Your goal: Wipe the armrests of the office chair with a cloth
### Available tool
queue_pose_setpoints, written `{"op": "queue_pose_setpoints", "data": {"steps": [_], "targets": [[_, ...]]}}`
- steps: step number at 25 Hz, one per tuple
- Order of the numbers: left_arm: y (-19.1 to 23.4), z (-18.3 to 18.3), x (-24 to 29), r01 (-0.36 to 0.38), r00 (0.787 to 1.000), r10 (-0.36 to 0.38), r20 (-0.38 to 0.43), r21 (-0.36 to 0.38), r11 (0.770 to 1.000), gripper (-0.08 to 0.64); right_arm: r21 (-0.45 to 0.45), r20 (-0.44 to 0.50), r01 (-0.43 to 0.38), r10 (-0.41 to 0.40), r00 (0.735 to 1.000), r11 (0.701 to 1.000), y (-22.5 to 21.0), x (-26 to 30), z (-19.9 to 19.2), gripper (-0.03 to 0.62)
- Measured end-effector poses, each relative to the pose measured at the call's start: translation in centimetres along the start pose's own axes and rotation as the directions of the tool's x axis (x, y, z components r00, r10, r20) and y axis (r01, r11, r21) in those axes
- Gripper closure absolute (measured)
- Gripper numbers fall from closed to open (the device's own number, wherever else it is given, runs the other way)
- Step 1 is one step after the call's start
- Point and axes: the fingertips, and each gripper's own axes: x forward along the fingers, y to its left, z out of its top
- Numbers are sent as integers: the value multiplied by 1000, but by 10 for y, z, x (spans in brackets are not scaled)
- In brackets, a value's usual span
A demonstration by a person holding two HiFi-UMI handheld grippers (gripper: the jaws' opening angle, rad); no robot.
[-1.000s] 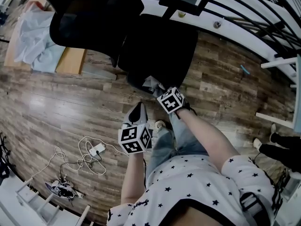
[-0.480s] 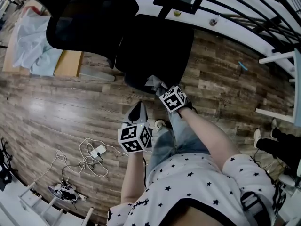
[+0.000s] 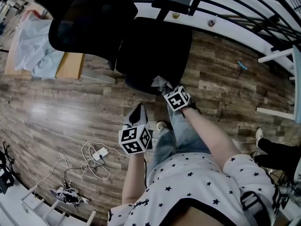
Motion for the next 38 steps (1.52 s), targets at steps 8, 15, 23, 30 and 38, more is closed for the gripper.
{"op": "queue_pose_setpoints", "data": {"steps": [8, 15, 23, 30, 38], "targets": [[-13, 8, -5, 32, 999, -32, 13, 32, 999, 555, 43, 26, 29, -30, 999, 999, -8, -15, -1, 560], [-21, 12, -17, 61, 997, -63, 34, 59, 996, 555, 107, 149, 2, -18, 989, 994, -4, -55, 12, 560], [-28, 13, -33, 90, 995, -94, 34, 109, 990, 555, 195, 302, -41, -20, 953, 980, 6, -115, 18, 560], [-42, 18, -32, 106, 993, -113, 34, 167, 980, 555, 234, 428, -76, -32, 903, 969, 6, -165, 30, 560], [-74, 37, 4, 88, 994, -98, 49, 182, 979, 555, 200, 500, -131, 14, 866, 971, -38, -193, 47, 560]]}}
